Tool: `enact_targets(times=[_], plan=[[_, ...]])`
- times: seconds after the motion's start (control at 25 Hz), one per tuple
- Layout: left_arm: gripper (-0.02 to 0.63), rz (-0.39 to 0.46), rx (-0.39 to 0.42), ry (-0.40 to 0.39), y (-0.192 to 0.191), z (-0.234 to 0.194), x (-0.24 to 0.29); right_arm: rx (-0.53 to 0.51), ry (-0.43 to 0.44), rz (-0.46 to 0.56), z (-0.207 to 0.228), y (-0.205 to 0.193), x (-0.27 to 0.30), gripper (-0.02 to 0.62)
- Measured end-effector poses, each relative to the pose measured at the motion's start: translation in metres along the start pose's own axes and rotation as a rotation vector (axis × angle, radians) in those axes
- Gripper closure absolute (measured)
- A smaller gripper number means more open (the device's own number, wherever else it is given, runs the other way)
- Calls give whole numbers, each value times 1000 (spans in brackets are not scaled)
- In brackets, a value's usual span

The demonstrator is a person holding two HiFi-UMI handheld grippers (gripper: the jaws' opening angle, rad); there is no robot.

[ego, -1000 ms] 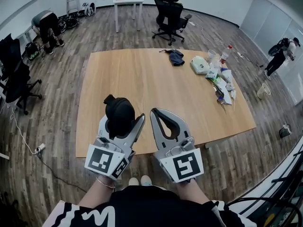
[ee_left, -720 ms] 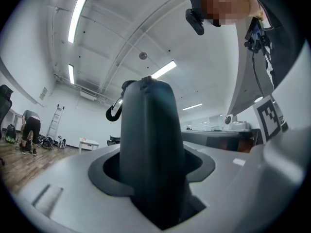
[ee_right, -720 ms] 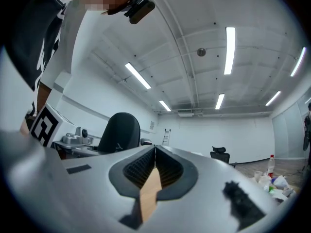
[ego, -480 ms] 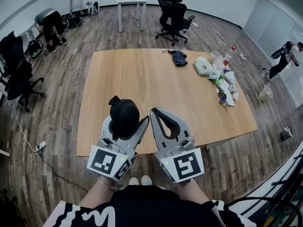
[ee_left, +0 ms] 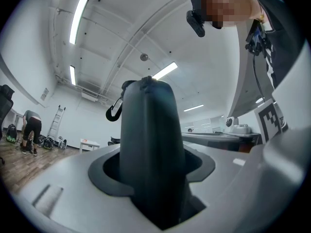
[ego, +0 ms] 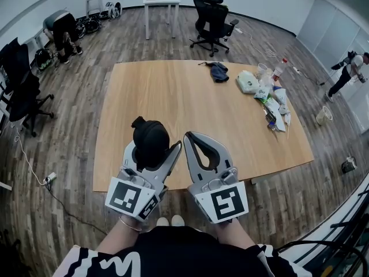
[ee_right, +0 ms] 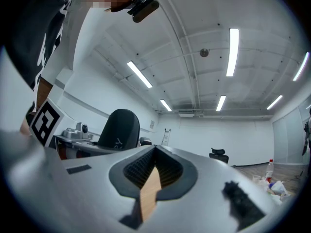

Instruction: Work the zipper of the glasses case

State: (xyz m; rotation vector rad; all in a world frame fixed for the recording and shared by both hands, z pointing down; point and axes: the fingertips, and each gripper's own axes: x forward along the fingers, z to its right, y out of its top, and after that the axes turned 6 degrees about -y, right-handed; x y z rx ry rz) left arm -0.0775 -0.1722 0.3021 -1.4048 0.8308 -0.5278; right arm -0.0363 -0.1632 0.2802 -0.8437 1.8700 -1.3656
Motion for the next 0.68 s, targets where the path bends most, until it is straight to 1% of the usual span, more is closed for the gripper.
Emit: enact_targets(times=[0.68], plan=[[331, 6, -11, 6, 3, -7, 3, 6, -4, -2, 3, 0, 5, 589]])
